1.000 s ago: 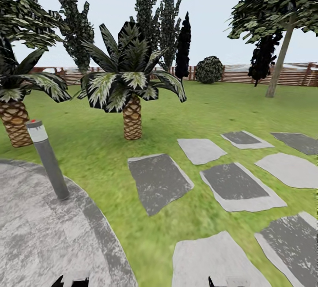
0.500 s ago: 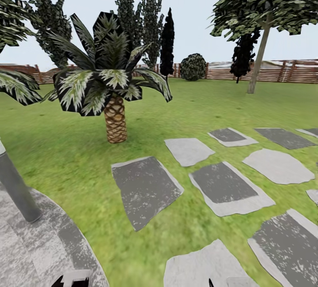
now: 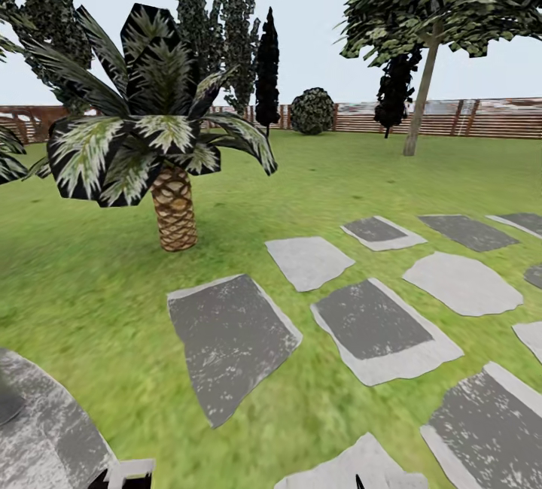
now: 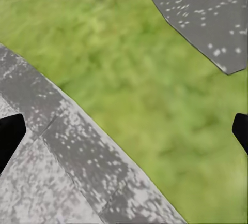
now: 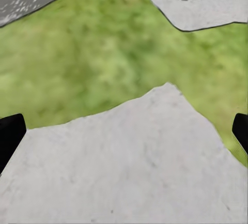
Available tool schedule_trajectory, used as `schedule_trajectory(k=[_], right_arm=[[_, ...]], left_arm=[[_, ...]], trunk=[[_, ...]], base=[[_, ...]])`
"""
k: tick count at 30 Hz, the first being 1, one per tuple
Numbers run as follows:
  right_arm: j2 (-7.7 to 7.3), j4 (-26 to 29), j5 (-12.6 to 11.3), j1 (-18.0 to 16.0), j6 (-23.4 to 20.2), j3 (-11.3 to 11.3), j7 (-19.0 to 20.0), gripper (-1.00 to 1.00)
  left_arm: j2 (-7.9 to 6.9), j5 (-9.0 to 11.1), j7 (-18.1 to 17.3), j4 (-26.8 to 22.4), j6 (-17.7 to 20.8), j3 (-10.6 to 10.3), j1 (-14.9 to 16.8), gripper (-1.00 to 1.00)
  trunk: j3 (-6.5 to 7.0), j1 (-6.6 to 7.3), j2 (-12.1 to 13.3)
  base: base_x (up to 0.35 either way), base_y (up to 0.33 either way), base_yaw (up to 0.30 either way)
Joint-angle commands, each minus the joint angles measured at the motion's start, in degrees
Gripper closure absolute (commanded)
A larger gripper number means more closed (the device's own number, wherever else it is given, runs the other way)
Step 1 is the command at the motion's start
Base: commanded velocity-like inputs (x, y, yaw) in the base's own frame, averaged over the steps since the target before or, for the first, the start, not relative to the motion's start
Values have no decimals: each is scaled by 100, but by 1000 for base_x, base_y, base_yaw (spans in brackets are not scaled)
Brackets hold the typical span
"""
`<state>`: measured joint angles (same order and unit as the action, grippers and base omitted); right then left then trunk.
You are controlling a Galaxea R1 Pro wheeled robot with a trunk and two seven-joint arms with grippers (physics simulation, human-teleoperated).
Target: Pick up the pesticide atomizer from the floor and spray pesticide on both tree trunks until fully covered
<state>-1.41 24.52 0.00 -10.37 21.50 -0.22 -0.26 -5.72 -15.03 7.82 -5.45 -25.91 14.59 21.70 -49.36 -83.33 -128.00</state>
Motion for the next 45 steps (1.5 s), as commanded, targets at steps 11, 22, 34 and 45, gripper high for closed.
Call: schedule_trajectory(k=[11,22,34,45], right_arm=[[0,-8,0,0,-5,-4,0,-100],[0,-35,0,0,-5,-4,0,-100],[0,-35,0,0,-5,-4,0,-100],[0,-35,0,0,-5,-4,0,-100]], left_arm=[[-7,0,0,0,3,0,-7,-100],[-8,0,0,0,1,0,-8,-100],[-9,0,0,0,1,0,-8,-100],[-7,0,0,0,-2,0,-7,-100]], trunk=[[-1,0,0],[-1,0,0],[-1,0,0],[-1,0,0]], base=[[338,0,-205],[338,0,-289],[338,0,-290],[338,0,-290]])
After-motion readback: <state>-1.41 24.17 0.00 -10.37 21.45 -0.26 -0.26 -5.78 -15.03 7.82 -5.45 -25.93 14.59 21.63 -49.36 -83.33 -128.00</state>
